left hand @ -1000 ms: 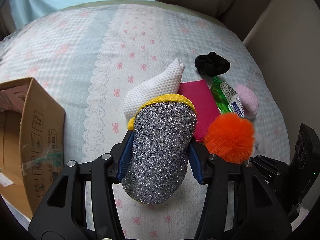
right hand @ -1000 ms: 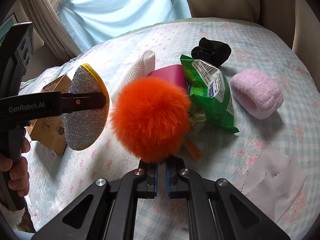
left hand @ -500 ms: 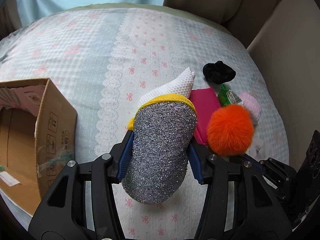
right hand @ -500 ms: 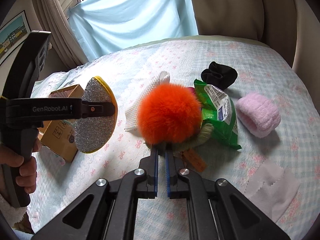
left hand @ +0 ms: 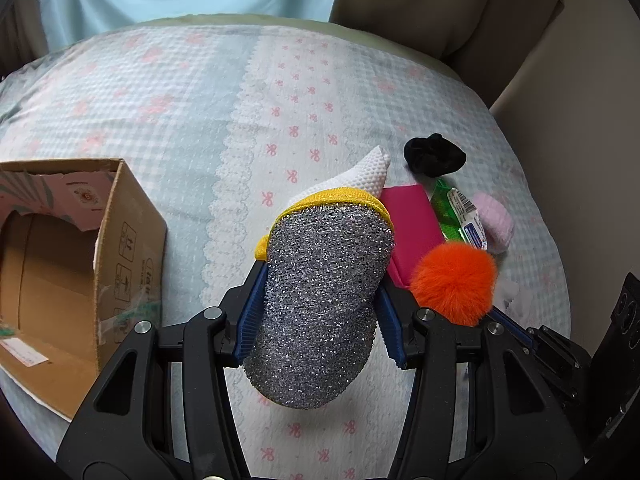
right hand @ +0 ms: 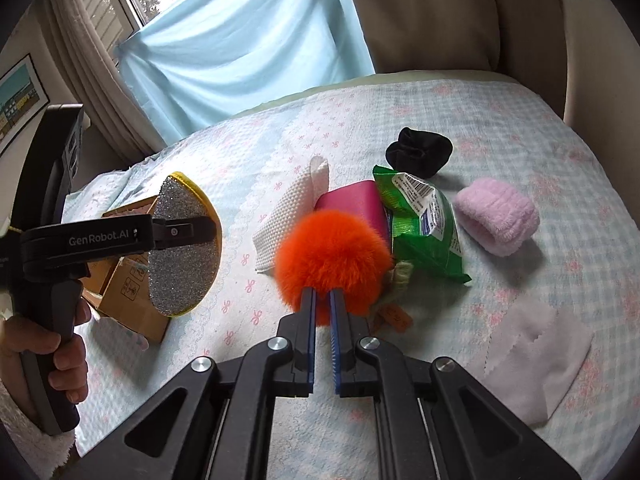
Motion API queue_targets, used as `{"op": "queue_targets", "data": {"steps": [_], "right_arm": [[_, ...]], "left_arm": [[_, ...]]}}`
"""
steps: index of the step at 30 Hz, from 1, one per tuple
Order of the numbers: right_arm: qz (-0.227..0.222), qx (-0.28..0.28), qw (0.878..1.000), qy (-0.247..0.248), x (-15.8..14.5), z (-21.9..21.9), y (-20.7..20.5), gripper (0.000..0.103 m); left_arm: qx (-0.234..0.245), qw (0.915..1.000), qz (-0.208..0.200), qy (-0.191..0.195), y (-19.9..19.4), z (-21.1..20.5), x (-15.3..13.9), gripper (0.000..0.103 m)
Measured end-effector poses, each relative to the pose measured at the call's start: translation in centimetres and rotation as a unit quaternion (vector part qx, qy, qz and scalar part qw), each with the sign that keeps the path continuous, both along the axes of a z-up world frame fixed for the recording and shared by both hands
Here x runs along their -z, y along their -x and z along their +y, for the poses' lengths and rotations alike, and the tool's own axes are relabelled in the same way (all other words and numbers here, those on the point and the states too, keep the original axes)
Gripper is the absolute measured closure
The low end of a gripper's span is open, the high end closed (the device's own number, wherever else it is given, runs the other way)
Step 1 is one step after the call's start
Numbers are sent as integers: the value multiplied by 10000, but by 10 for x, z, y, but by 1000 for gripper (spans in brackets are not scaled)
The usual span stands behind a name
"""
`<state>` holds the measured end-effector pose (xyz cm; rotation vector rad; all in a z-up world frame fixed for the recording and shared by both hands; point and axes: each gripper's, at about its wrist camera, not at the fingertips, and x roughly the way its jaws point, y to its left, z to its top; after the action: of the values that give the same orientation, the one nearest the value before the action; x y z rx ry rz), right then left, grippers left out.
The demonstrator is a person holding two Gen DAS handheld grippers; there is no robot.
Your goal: Organize soft objects
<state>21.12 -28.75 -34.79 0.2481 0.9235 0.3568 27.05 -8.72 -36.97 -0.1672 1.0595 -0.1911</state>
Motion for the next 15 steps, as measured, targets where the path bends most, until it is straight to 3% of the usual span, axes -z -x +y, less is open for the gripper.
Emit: {"op": "queue_targets", "data": {"steps": [1, 3, 4, 5, 10, 15], "right_arm": [[0, 131, 9999, -38, 0, -2, 1, 87], [80, 336, 9994, -91, 2, -5, 2, 59], [93, 433, 9990, -78, 2, -6, 2, 32], [104, 497, 9987, -34, 1, -5, 1, 16], [321, 375, 9987, 130, 10, 8, -8, 15], [157, 271, 9986, 422, 28, 28, -12, 15]], "left_arm": [[-3, 10000, 4, 1, 0, 1, 0, 56], [-11, 10000, -8, -9, 1, 2, -1, 56], [-14, 10000, -18, -14, 1, 3, -2, 56], [-20, 10000, -28, -18, 1, 4, -2, 56], [-56, 10000, -74, -22, 3, 9, -5, 56], [-76, 9999, -80, -27, 6, 13, -5, 56]]}}
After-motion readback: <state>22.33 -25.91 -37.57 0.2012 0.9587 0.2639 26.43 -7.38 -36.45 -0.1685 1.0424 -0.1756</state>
